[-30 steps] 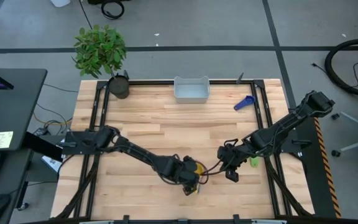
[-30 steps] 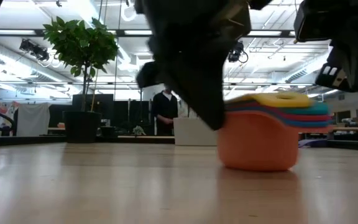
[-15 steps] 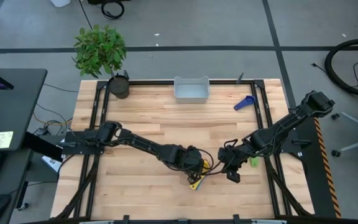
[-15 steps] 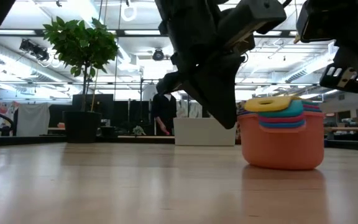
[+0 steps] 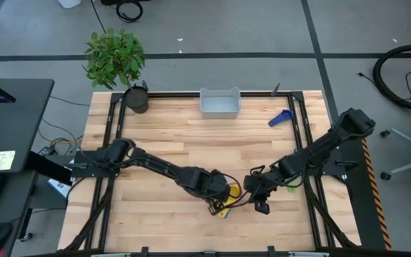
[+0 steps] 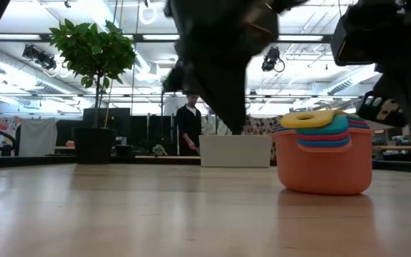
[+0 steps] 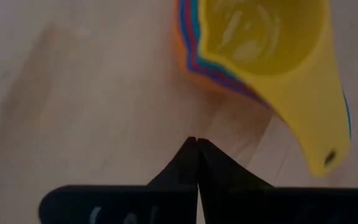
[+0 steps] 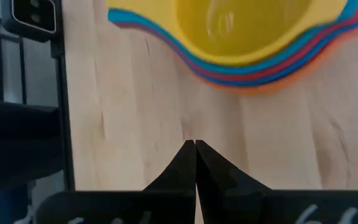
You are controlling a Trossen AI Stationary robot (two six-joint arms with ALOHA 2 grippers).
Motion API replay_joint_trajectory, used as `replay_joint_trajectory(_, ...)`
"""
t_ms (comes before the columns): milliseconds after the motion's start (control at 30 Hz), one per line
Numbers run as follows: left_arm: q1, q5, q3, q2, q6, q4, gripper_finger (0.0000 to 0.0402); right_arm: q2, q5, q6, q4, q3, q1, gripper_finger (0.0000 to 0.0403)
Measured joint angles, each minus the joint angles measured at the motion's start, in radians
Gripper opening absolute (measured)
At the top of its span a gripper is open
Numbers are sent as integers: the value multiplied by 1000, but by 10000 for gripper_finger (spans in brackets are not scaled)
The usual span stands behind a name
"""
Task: Nest measuring cups in basket
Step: Adjust the stacked measuring cups on the table
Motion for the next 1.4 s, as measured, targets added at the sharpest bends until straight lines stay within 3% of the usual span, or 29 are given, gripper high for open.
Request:
replay_joint_trajectory(133, 0, -19, 1, -49, -4, -66, 0, -39, -1, -4, -15, 0, -17, 4)
replay_joint_trajectory(333, -10, 93, 2, -101, 25, 90, 0, -61, -67, 75, -25, 0, -27, 4)
replay_joint_trajectory(467, -29, 153, 3, -89, 36, 192, 0, -24, -88, 90, -12, -1, -26, 4)
replay_joint_trajectory(700, -56, 216, 3, -40, 24, 189, 0, 63, -84, 75, 16, -2, -41, 4)
replay_joint_trajectory(1033, -62, 136, 1, 46, 32, 165, 0, 186, -153, 56, 304, -1, -51, 4)
replay_joint_trajectory(1400, -48, 129, 1, 57, 51, 216, 0, 262, -159, 50, 395, 0, -66, 4)
